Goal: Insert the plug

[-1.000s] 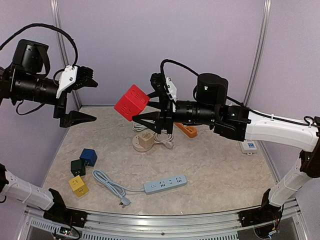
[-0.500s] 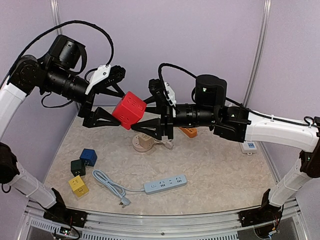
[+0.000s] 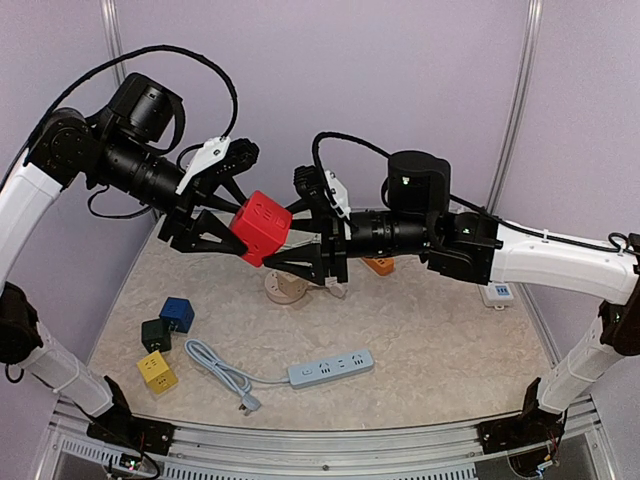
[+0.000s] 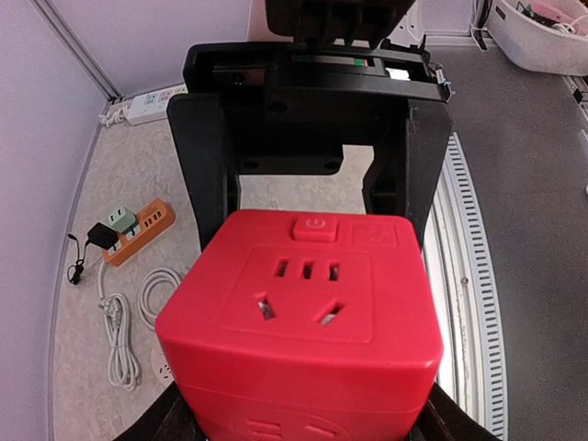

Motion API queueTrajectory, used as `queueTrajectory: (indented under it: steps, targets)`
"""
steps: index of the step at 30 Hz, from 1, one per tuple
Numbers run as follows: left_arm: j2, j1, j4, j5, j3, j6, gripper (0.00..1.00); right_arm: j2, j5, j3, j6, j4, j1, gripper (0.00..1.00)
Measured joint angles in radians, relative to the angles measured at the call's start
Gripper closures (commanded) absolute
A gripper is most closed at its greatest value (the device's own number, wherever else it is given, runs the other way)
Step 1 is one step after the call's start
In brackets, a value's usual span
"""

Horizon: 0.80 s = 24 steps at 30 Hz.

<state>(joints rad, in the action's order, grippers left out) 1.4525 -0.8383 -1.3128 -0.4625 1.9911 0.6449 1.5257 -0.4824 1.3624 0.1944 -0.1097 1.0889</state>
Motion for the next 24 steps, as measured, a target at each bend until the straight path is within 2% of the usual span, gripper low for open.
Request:
queueTrajectory:
  steps: [1,2,3,5,6,9,13,19,22,24]
  targets:
    - [0.0,-0.001,0.0,0.001,0.001,-0.002,1.0,0.0,0.0,0.0,0.0,0.001,0.0,1.0]
    - [0.0,-0.002,-0.001,0.005,0.002,-0.004,1.0,0.0,0.0,0.002,0.0,0.002,0.0,0.94]
    - [0.0,-0.004,0.0,0.009,0.002,-0.008,1.0,0.0,0.002,0.002,0.0,0.005,0.0,0.7]
    - [0.0,-0.009,-0.001,0.027,0.002,-0.017,1.0,0.0,0.019,0.018,0.0,0.04,0.0,0.1]
    - [0.0,-0.012,0.0,0.037,0.002,-0.02,1.0,0.001,0.036,0.032,0.001,0.071,0.001,0.01]
    - [-0.001,-0.026,0.003,0.108,0.0,-0.038,1.0,0.011,0.105,0.108,-0.016,0.168,0.008,0.0]
    - [-0.001,-0.028,0.003,0.188,-0.005,-0.047,1.0,0.014,0.148,0.198,-0.048,0.203,0.008,0.0]
    - [-0.001,-0.03,0.004,0.209,-0.005,-0.058,1.0,0.062,0.15,0.282,-0.064,0.268,0.008,0.02]
    - [-0.001,-0.034,0.003,0.209,-0.005,-0.059,1.0,0.106,0.137,0.314,-0.066,0.303,0.008,0.07]
    - [-0.001,-0.034,0.003,0.209,-0.005,-0.059,1.0,0.133,0.131,0.326,-0.066,0.323,0.008,0.16]
